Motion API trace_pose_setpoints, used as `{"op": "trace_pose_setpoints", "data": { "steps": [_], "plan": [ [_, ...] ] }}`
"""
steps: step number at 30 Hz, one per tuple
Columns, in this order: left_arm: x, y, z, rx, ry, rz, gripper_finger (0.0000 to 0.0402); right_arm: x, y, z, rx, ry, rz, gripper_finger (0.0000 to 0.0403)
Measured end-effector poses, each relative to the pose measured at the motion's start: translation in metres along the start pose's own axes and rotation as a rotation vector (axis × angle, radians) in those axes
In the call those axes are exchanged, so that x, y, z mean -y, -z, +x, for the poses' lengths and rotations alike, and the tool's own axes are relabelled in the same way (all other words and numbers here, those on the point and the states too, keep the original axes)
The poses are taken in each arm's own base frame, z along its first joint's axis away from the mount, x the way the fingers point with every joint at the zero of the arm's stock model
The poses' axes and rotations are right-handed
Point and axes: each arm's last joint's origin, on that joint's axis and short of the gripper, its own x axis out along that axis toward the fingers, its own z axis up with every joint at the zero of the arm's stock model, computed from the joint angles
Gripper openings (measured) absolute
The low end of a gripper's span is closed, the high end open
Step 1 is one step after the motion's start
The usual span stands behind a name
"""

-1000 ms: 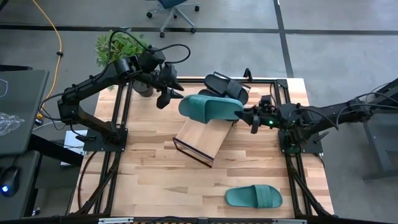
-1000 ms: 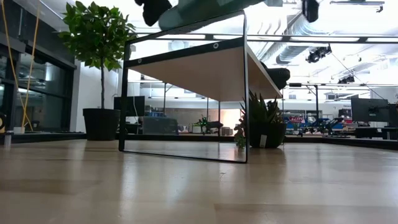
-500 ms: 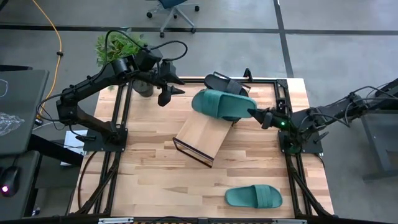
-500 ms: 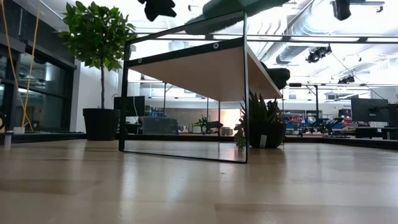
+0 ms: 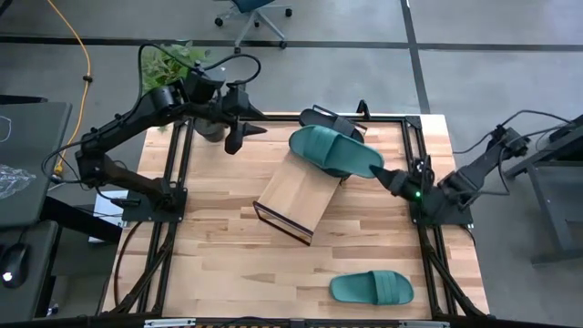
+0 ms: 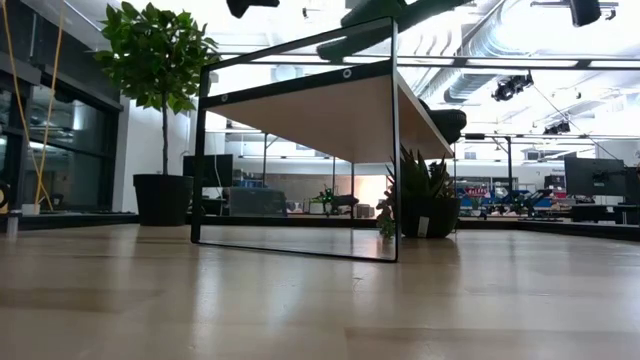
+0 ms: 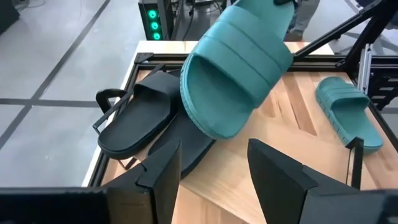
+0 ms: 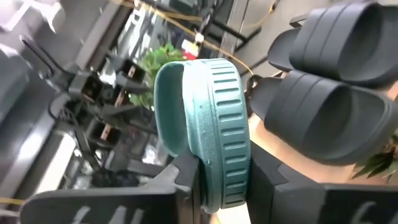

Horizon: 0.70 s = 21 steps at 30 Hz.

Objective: Pick and place slides into the shelf
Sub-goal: Put the left green slipper on the shelf

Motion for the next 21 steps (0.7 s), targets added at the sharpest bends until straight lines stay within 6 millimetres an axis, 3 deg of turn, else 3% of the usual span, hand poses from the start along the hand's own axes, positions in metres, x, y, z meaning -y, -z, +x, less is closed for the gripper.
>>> {"op": "trace_pose_setpoints", "data": {
  "steps": [7, 21],
  "plan": [
    [0.002, -0.001, -0.005, 0.013, -0.003, 0.005, 0.0174, 0.005, 0.037, -0.004, 0.099, -0.013, 0.118, 0.0057],
    [0.002, -0.001, -0.005, 0.011, 0.000, 0.004, 0.0174, 0.016, 0.117, 0.014, 0.158, -0.037, 0.288, 0.0057]
  ]
}}
